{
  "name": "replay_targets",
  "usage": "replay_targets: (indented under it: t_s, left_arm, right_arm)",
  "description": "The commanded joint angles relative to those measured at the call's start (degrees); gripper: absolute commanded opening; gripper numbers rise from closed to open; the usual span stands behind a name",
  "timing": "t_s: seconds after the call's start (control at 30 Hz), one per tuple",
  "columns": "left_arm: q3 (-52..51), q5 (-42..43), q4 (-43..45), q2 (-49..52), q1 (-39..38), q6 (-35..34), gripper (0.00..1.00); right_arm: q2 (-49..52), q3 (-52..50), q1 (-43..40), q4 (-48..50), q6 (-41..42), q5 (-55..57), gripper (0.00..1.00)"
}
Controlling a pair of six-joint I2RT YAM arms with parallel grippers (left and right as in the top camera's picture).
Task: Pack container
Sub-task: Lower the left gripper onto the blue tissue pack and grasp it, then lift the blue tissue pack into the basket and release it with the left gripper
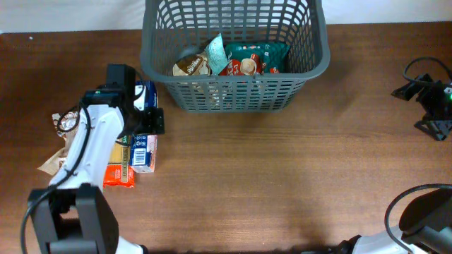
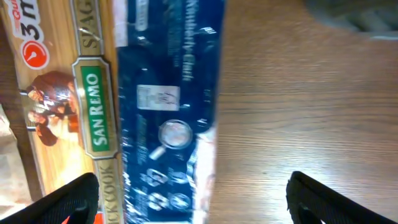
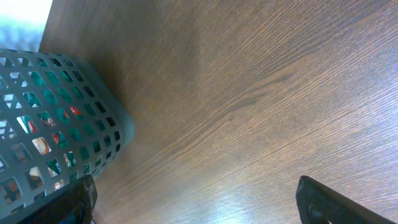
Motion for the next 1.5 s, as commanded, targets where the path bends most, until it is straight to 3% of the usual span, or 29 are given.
replay_targets:
  t_s: [0.0,0.27,0.43,0.53,0.6,0.63,0.67,0.9,1.07,1.23,1.4,1.47]
  left_arm:
    - [0.7,0.8,0.9,2.1,2.4,6.2,0.89]
    - [0.7,2.5,3.2,9.3,6.0,13.2,0.89]
    - [0.7,3.8,4.7,13.4,5.9,13.3,0.77]
    - [0.7,3.8,4.8,13.9,5.9,13.3,0.57]
    - [0.7,3.8,5.0,13.9,6.0,13.2,0.29]
    - [0.8,3.8,5.2,13.9,6.0,12.8,0.08]
    - [0.9,3.8,5.2,13.9,6.0,11.8,0.02]
    - [9.2,3.8,1.2,12.8,6.0,7.8,0.02]
    - [24.4,3.5,-4.1,8.7,6.5,7.4,0.02]
    - [37.6,-0.8,-4.0,4.1,6.7,7.6,0.02]
    - [48.5,-0.7,-0.3,-0.5,6.3,18.9,0.02]
    - [50.8,4.2,2.0,-2.6,5.2,26.6,0.02]
  right_arm:
    - [-0.4,0.0,0.2,0.2,0.3,-0.5,0.99]
    - [-0.4,0.0,0.2,0.2,0.3,-0.5,0.99]
    - [-0.4,0.0,0.2,0.2,0.3,-0.5,0.99]
    - [-0.4,0.0,0.2,0.2,0.3,-0.5,0.99]
    - [-0.4,0.0,0.2,0.2,0.3,-0.5,0.99]
    - [-0.4,0.0,0.2,0.1,0.3,-0.5,0.99]
    - [-0.4,0.0,0.2,0.2,0.3,-0.5,0.99]
    - [-0.4,0.0,0.2,0.2,0.3,-0.5,0.99]
    - [-0.4,0.0,0.2,0.2,0.3,-0.5,0.99]
    - [-0.4,0.0,0.2,0.2,0.3,-0.5,0.99]
    - [-0.4,0.0,0.2,0.2,0.3,-0.5,0.99]
    - [-0.4,0.0,0.2,0.2,0.3,-0.5,0.99]
